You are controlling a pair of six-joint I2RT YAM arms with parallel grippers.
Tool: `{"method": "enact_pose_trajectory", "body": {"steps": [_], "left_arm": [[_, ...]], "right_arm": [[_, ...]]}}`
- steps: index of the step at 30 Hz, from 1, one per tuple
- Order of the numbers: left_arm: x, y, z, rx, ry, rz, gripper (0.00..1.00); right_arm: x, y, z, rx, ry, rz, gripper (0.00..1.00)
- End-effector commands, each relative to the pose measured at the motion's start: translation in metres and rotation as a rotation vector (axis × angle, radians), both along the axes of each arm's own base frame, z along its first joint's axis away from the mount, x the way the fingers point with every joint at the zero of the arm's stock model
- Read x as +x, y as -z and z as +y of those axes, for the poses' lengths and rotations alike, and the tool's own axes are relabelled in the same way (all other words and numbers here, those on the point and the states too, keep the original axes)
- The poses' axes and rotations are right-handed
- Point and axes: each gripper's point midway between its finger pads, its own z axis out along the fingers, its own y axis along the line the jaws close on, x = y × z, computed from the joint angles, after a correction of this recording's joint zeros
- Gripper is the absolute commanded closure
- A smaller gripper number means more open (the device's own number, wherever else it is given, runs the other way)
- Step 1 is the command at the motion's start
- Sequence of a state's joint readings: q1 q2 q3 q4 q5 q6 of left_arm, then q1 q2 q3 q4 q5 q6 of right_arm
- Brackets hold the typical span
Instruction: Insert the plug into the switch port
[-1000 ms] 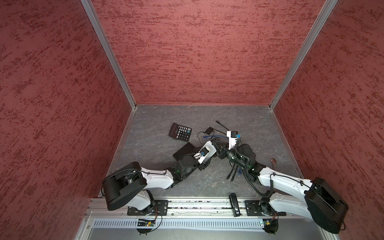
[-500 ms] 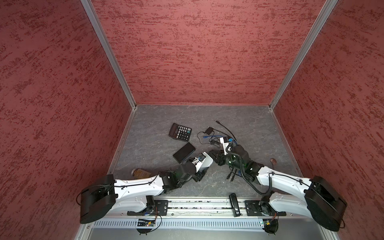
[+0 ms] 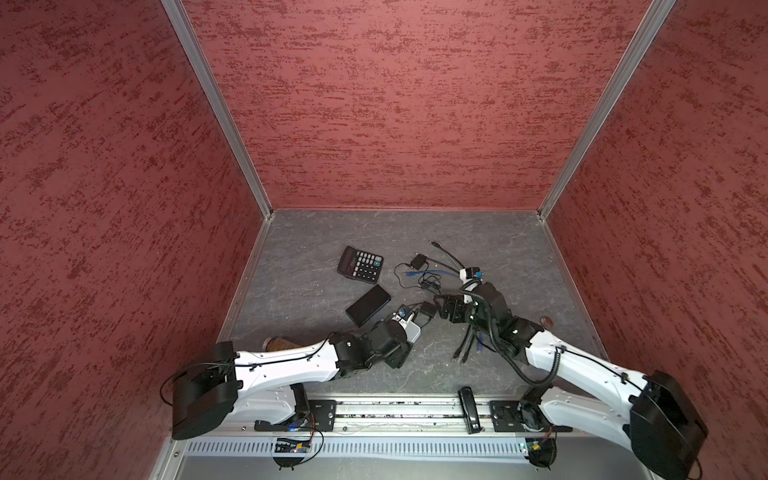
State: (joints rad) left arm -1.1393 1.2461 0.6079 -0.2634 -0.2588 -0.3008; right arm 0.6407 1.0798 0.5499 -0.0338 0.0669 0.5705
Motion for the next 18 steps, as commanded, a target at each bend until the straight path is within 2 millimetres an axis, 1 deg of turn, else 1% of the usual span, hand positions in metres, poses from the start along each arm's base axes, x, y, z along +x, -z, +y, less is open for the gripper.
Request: {"method": "enact_pose_trajectory", "body": {"steps": [1,4,9,11,15,18], "left_arm": [[-0.013,0.015,0.006,0.049,-0.013,0.109,1.00],[-0.018,0.023,0.009,0.089,-0.007,0.153,1.00],[-0.020,0.027,0.004,0.096,0.005,0.171,1.00],[-0.016,0.031,0.003,0.106,-0.008,0.175,1.00],[-0.007,0.045,-0.002,0.127,-0.049,0.195,1.00],[0.003,0.055,-0.007,0.146,-0.078,0.191,1.00]], "right_arm": [[0.008,-0.004,-0.022,-0.063,0.080,0.022,0.15],[0.012,-0.004,-0.028,-0.086,0.095,0.030,0.14],[0.016,0.000,-0.029,-0.082,0.098,0.032,0.14],[0.017,0.002,-0.029,-0.081,0.100,0.038,0.14],[0.019,0.005,-0.027,-0.080,0.101,0.043,0.14],[0.020,0.006,-0.028,-0.090,0.099,0.040,0.14]]}}
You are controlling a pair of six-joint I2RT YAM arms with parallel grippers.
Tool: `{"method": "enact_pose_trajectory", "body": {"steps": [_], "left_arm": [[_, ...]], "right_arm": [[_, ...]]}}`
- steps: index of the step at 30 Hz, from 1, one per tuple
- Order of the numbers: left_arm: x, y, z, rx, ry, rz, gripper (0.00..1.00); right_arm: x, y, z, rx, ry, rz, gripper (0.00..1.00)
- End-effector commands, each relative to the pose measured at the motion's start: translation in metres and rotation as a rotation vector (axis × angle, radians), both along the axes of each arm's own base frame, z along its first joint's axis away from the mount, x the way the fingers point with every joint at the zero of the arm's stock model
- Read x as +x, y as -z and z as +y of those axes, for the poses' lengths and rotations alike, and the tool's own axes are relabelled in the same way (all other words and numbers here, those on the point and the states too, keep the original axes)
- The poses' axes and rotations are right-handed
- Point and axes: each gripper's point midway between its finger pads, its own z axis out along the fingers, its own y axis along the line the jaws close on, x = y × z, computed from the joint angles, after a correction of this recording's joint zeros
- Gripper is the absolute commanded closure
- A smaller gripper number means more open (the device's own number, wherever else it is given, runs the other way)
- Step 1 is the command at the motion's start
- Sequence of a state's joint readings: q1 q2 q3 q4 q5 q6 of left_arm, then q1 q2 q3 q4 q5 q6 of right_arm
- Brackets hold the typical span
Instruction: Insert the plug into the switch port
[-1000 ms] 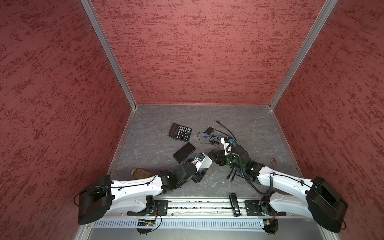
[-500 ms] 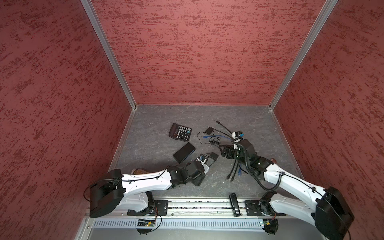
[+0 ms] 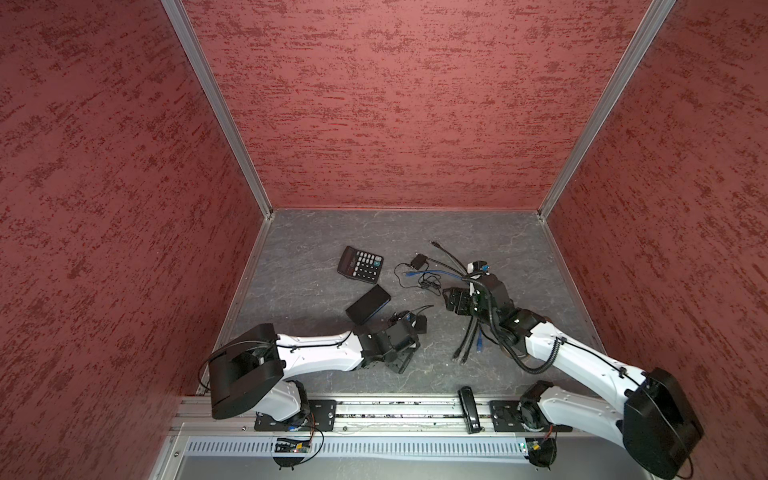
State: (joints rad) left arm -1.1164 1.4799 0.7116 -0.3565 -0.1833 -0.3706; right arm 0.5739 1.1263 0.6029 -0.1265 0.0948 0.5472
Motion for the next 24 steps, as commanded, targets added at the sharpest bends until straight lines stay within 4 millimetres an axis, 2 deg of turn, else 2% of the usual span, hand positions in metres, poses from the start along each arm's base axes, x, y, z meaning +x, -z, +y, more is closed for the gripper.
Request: {"method": "enact_pose_trajectory", "body": {"steps": [1,6,11,15,17,24], "left_arm": [[0.011,0.011,-0.005,0.013,-0.048,0.008,1.00],[0.036,0.022,-0.007,0.033,-0.091,-0.010,1.00],[0.065,0.025,-0.007,-0.010,-0.115,-0.023,1.00],[0.082,0.025,-0.005,-0.008,-0.121,-0.034,1.00],[0.086,0.027,-0.003,-0.002,-0.120,-0.033,1.00],[0.081,0.031,-0.006,-0.026,-0.098,-0.017,0.79]], "right_arm": [[0.006,-0.005,-0.005,-0.014,0.024,-0.013,0.14],[0.009,-0.002,-0.013,-0.053,0.050,0.005,0.14],[0.012,0.013,-0.027,-0.082,0.094,0.072,0.12],[0.013,0.018,-0.031,-0.096,0.081,0.079,0.12],[0.015,0.015,-0.026,-0.101,0.040,0.045,0.12],[0.029,-0.010,-0.017,-0.171,-0.059,-0.060,0.12]]}}
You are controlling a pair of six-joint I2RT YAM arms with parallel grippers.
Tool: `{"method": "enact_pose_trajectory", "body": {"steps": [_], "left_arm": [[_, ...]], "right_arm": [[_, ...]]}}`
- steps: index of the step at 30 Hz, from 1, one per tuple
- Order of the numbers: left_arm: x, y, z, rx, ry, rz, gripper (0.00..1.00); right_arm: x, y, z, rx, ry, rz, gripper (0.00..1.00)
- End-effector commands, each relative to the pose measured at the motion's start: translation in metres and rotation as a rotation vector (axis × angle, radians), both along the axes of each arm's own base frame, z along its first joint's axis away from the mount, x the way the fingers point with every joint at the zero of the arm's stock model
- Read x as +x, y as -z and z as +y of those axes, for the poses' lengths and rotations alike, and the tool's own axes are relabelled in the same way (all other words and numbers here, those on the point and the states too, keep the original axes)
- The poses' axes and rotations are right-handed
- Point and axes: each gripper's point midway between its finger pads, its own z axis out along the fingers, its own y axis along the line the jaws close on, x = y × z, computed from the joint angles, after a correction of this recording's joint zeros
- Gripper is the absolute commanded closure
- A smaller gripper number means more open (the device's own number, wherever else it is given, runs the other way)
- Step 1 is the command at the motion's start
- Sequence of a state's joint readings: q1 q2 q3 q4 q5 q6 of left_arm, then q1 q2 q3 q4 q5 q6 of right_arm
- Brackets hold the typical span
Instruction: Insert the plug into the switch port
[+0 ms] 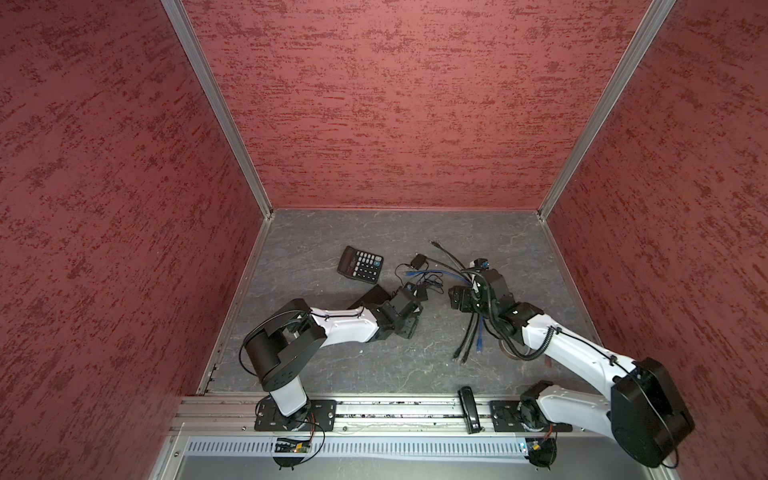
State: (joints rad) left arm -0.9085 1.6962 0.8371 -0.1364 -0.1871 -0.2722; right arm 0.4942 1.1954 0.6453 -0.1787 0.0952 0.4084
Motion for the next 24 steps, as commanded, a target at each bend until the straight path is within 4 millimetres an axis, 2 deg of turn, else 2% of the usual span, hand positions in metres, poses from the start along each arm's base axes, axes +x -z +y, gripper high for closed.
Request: {"method": "enact_pose_trajectory", "body": {"steps": [1,6,9,11,16,21,24], "left_arm": [[-0.018,0.026,0.009,0.031,0.032,0.086,0.73],[-0.014,0.017,0.004,0.010,0.038,0.048,0.37],[-0.011,0.007,0.003,0.002,0.046,0.005,0.28],[-0.010,0.000,0.002,-0.014,0.053,-0.020,0.24],[-0.007,-0.021,-0.001,-0.065,0.065,-0.084,0.14],[-0.001,-0.046,-0.010,-0.125,0.099,-0.161,0.10],[0.002,-0.064,-0.016,-0.172,0.120,-0.212,0.09]], "right_arm": [[0.017,-0.029,0.007,-0.047,-0.067,-0.093,0.12],[0.030,-0.052,0.013,-0.117,-0.140,-0.205,0.12],[0.036,-0.062,0.004,-0.140,-0.087,-0.227,0.11],[0.038,-0.060,-0.006,-0.106,-0.002,-0.181,0.12],[0.029,-0.021,-0.033,0.009,0.202,0.062,0.20],[0.002,0.013,-0.050,0.049,0.307,0.203,0.25],[-0.016,0.029,-0.056,0.068,0.340,0.268,0.36]]}}
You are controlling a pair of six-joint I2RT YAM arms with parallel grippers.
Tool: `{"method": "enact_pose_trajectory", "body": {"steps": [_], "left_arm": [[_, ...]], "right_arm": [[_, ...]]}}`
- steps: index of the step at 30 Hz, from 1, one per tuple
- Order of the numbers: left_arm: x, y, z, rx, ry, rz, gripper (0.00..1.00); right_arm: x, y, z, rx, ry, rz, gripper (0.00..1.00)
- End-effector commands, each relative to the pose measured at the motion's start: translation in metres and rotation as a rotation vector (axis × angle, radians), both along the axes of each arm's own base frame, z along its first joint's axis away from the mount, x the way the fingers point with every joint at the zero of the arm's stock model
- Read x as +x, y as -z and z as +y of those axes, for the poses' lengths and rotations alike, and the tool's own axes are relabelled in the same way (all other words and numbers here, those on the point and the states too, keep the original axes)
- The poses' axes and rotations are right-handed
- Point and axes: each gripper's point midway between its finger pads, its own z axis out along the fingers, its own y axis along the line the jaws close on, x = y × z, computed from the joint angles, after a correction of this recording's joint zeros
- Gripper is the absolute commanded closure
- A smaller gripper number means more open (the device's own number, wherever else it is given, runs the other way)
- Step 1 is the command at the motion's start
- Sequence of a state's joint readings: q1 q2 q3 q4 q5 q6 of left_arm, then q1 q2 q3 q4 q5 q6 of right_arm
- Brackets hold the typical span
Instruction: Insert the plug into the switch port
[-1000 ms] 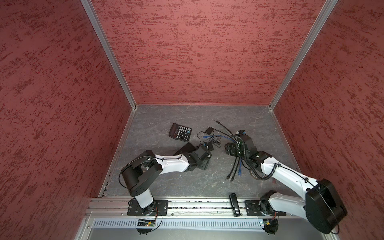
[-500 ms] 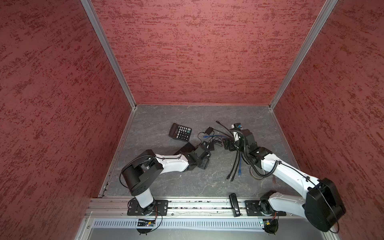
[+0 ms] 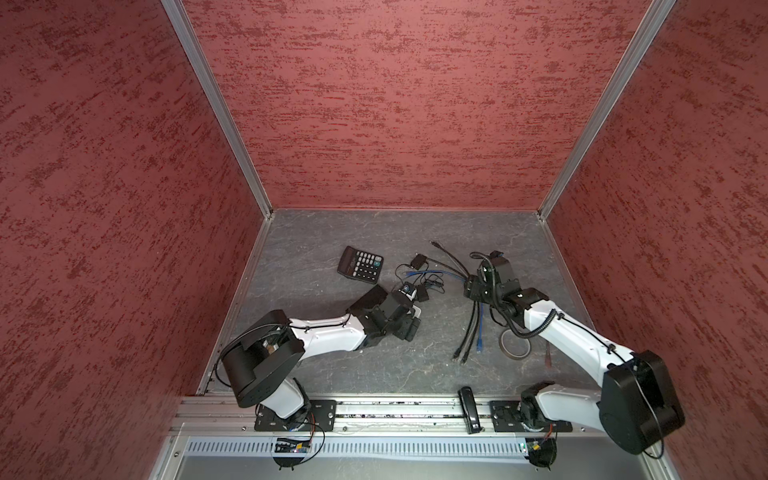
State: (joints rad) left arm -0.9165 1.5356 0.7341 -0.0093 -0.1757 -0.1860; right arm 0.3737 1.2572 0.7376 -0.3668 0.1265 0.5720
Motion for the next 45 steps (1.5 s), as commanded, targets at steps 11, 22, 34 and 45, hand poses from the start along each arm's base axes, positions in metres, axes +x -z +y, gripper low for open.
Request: {"method": "enact_pose_trajectory", "body": {"steps": [11,22,34,45], "left_arm": [[0.013,-0.073,-0.018,-0.250,0.004,-0.176,0.00],[0.019,-0.098,0.001,-0.369,-0.111,-0.211,0.00],[0.016,-0.092,0.005,-0.374,-0.107,-0.196,0.00],[0.014,-0.089,0.004,-0.347,-0.062,-0.266,0.00]], "right_arm": [[-0.060,0.050,-0.020,0.066,0.132,0.202,0.55],[-0.065,0.067,-0.021,0.061,0.132,0.227,0.68],[-0.060,0.072,-0.015,0.080,0.105,0.216,0.88],[-0.053,0.039,-0.019,0.091,0.137,0.135,1.00]]}}
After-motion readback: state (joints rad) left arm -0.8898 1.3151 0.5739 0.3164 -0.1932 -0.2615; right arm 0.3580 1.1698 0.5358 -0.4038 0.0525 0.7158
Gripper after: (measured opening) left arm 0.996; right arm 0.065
